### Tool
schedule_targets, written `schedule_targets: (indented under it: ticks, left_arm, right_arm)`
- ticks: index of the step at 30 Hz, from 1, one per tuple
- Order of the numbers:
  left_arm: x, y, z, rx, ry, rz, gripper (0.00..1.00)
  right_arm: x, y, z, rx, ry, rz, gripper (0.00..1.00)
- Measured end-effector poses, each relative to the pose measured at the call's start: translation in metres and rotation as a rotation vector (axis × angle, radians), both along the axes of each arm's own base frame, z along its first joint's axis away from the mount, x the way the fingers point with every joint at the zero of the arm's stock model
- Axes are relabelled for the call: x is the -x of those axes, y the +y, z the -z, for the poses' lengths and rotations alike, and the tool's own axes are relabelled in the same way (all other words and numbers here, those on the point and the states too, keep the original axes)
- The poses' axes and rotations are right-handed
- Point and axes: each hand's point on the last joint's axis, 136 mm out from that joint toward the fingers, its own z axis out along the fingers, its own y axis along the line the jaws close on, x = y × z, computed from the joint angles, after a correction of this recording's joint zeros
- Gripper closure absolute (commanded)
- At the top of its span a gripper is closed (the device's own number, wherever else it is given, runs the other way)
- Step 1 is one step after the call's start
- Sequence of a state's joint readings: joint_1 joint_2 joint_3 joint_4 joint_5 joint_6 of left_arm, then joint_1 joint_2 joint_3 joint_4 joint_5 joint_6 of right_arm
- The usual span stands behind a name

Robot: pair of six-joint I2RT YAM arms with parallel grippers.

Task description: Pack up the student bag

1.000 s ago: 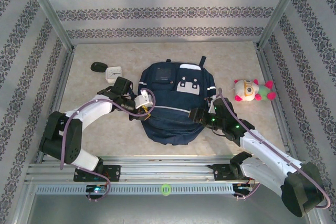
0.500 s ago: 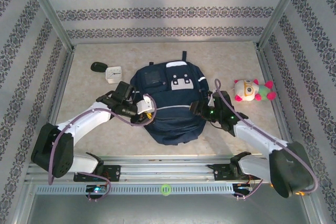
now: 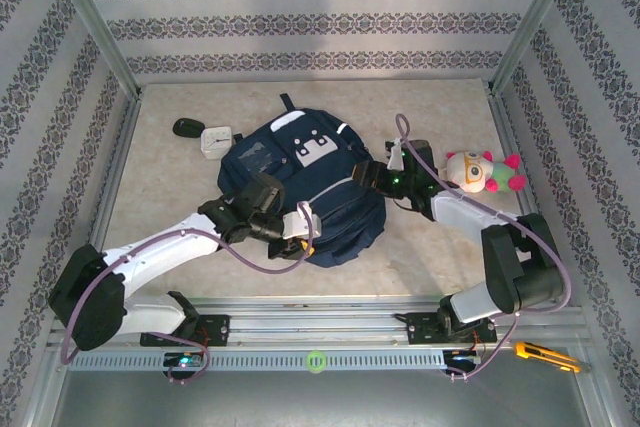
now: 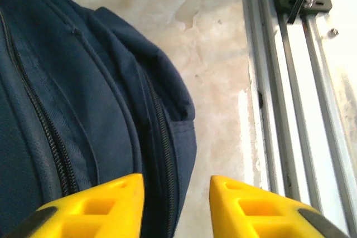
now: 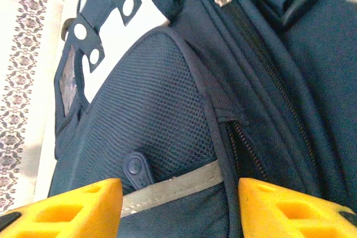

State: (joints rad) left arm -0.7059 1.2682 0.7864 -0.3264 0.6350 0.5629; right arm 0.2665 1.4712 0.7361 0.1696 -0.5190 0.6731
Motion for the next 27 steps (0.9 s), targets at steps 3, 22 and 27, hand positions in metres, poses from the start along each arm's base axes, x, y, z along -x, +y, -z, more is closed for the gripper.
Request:
schedule_targets:
  ticks: [3, 22, 27]
  left_arm:
    - [-0.003, 0.004, -0.012, 0.007, -0.06, -0.016, 0.41]
    - [-0.082, 0.055, 0.0, -0.28, -0.401, 0.08, 0.23]
    - [-0.083, 0.054, 0.016, -0.31, -0.398, 0.146, 0.41]
  right_arm:
    - [-0.012, -0.012, -0.017, -0.01, -0.049, 0.012, 0.4]
    - [0.125, 0.043, -0.072, 0.062, -0.279, -0.287, 0.42]
    - [0.142, 0.043, -0.043, 0.082, -0.207, -0.284, 0.41]
